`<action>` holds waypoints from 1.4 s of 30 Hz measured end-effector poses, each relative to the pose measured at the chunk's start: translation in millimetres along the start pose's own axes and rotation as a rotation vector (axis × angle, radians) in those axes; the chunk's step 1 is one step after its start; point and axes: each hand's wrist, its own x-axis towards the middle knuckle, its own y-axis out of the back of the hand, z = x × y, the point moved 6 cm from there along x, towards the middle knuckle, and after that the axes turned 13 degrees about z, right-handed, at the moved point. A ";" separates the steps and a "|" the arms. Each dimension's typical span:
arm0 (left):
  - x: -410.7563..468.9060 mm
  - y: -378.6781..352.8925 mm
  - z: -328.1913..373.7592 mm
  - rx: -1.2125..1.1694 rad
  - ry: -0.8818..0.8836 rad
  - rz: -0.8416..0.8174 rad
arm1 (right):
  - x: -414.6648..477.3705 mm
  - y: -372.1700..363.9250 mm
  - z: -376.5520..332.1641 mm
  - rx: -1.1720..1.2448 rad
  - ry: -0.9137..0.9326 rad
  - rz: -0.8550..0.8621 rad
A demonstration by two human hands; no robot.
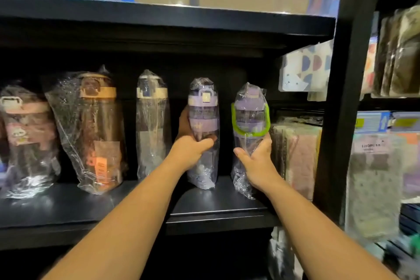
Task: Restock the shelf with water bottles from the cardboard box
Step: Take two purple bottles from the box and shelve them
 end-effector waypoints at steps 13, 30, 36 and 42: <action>-4.7 -7.9 -14.1 -0.075 0.020 0.030 | 4.3 -8.9 17.8 0.002 -0.038 -0.016; -150.9 52.4 -8.6 1.084 -0.243 -0.538 | 4.3 -5.0 25.7 -0.047 -0.096 -0.008; -165.0 78.4 -16.0 1.129 -0.342 -0.475 | -12.3 24.7 -1.2 -0.558 -0.189 0.062; -178.9 108.4 -32.6 1.126 -0.393 -0.395 | -86.5 51.5 -0.8 -1.039 -0.008 -0.256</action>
